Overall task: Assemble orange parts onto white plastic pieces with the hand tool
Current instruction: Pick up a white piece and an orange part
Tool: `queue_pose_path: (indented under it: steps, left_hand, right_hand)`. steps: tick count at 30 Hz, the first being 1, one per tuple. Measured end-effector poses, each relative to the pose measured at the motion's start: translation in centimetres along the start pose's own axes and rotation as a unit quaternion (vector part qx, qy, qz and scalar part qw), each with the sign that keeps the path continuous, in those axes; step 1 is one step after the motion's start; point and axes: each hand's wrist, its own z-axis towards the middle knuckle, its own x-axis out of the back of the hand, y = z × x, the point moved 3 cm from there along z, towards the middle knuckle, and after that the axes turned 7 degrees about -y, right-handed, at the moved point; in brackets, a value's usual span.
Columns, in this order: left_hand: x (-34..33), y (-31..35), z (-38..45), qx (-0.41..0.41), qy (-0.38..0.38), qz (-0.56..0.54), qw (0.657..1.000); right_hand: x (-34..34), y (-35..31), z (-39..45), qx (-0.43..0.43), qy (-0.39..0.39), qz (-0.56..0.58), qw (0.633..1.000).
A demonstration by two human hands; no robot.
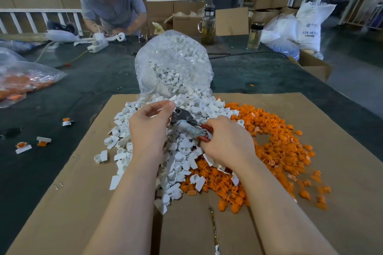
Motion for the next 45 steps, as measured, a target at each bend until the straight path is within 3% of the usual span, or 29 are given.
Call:
queue_pose_path:
  steps: [9,18,35,45]
  left_hand:
    - [-0.3,-0.1,0.0,-0.009,-0.057,0.010,0.998]
    - [-1.2,0.3,-0.6,-0.044,-0.081,0.044,0.995]
    - [-3.0,0.5,-2.0,-0.044,-0.084,0.092,0.991]
    - [-3.4,0.8,-2.7,-0.113,-0.097,0.148,0.978]
  right_hand:
    - [0.8,1.3,0.1,-0.036,0.046,0.122,0.991]
    - [1.8,1.2,-0.1,-0.024,0.118,0.321,0.939]
    - [2.2,0.5,-0.4,0.007,0.148,0.351,0.925]
    - [2.2,0.7,-0.5,-0.005,0.158,0.283,0.946]
